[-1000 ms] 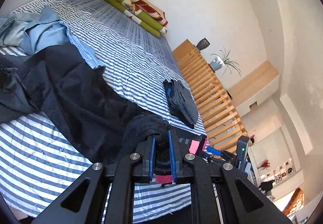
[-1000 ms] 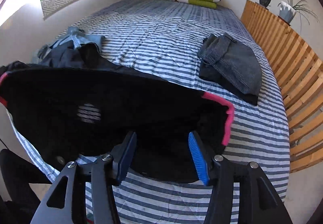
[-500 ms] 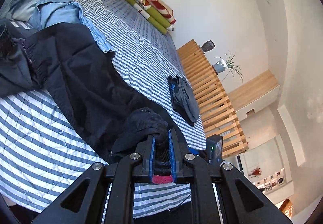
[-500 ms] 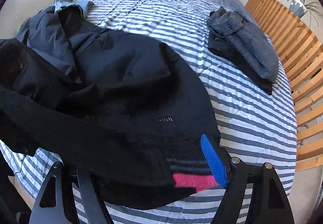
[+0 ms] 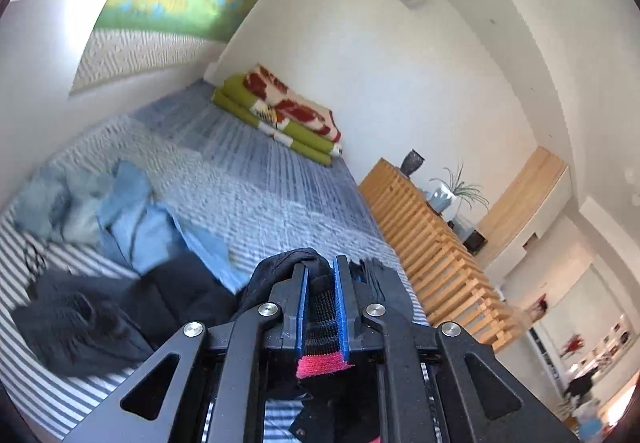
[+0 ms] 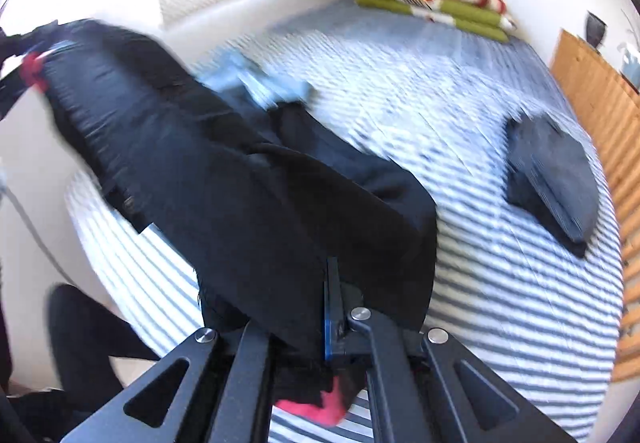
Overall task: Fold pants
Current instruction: 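Lift the black jacket up by both cuffs with both grippers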
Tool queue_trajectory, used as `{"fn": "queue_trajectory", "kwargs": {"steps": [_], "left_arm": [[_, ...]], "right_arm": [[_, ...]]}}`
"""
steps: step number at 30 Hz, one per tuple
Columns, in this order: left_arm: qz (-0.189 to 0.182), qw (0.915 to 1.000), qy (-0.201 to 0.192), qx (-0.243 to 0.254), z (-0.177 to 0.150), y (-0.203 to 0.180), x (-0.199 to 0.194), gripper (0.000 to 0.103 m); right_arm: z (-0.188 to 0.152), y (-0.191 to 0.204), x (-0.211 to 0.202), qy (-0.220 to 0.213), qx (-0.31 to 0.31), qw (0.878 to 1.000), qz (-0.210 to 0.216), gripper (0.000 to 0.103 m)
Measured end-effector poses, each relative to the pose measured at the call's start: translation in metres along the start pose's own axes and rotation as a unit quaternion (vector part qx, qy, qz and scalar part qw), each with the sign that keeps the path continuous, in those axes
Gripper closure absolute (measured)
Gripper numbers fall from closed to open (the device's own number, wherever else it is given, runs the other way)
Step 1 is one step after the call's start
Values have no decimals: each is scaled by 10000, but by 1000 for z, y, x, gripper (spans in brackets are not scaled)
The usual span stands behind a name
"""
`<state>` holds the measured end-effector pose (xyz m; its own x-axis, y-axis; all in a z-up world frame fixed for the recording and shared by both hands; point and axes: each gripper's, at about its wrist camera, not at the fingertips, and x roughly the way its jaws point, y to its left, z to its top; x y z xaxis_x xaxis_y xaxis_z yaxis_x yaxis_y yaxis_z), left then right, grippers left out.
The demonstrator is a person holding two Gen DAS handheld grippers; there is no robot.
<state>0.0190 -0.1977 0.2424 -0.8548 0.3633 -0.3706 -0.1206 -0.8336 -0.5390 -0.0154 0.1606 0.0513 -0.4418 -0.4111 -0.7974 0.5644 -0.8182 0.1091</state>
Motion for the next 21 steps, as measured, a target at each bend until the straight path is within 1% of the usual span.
{"fn": "queue_trajectory", "kwargs": {"steps": [3,6,8,10,12,14,16,18,19,21], "left_arm": [[213,9987,-431,186,62,-13,-40,91],[539,9939,-901,337,116,-26,-80,91],[762,9886,-1196,507,145,-40,-105,91],[886,9840,-1402,657,169,-55,-124,91],[919,9825,-1436,745,189,-67,-129,91],[898,9833,-1354,815,200,-79,-120,91],[842,9850,-1149,975,198,-97,-91,91],[711,9870,-865,1156,182,-122,-49,91],[596,9879,-663,1267,172,-134,-20,91],[300,9899,-229,1370,142,-164,43,91]], "right_arm": [[30,46,-33,-489,-171,9967,617,102],[61,95,-59,-908,-430,9887,1110,102],[84,124,-79,-1197,-576,9803,1460,102],[101,146,-106,-1551,-703,9696,1756,102],[114,158,-132,-1906,-754,9587,1970,102],[122,161,-148,-2102,-719,9527,2075,102],[122,152,-156,-2182,-557,9525,2051,102],[112,133,-157,-2158,-351,9561,1950,102],[103,123,-156,-2100,-190,9593,1878,102],[83,88,-147,-1916,253,9665,1689,102]]}}
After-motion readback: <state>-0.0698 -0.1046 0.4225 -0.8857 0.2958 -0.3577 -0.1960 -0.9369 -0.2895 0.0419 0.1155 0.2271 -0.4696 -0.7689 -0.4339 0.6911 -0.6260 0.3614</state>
